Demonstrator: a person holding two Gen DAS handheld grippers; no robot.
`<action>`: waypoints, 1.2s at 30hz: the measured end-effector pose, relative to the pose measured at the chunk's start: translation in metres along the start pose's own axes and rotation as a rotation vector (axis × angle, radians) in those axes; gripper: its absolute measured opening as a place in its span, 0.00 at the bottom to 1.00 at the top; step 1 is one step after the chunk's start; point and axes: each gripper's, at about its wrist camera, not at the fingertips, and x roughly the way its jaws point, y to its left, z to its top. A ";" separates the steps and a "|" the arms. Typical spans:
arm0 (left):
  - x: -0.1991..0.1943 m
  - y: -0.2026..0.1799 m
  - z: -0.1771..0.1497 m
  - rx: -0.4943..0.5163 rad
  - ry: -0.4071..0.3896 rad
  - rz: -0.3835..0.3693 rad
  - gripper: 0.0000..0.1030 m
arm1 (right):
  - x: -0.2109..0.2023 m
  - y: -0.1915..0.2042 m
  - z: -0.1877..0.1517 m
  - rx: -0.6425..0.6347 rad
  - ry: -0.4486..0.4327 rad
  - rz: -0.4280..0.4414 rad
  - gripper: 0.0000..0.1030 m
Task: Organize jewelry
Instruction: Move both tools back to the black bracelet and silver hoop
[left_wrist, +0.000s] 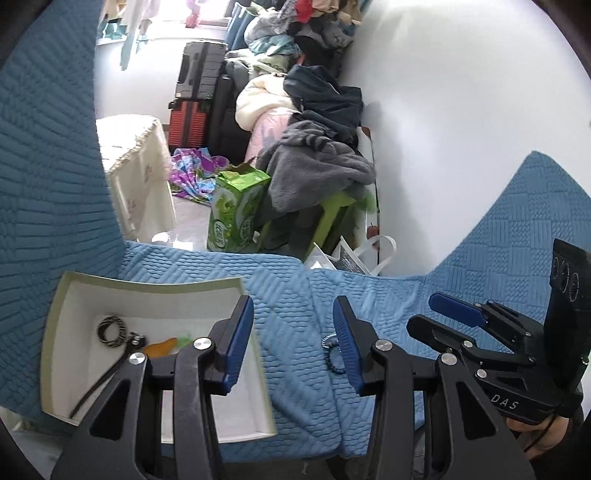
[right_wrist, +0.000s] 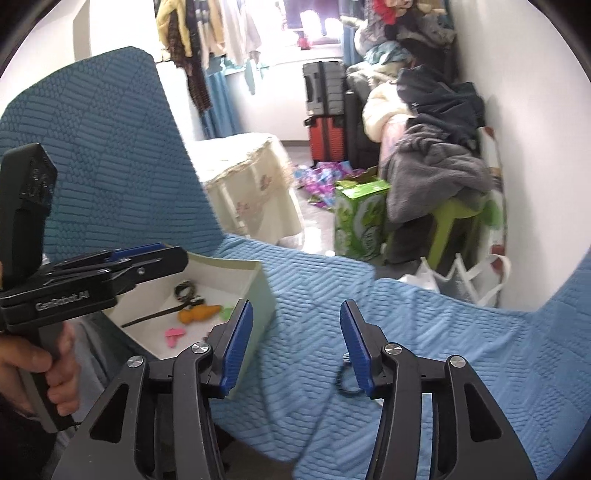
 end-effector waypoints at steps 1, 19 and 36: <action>0.002 -0.004 -0.001 0.002 0.002 -0.005 0.44 | -0.001 -0.007 -0.002 0.008 0.000 -0.008 0.48; 0.084 -0.070 -0.056 0.123 0.134 -0.094 0.38 | 0.024 -0.077 -0.073 0.127 0.119 -0.067 0.49; 0.163 -0.061 -0.099 0.138 0.281 -0.005 0.31 | 0.069 -0.116 -0.102 0.233 0.287 -0.099 0.49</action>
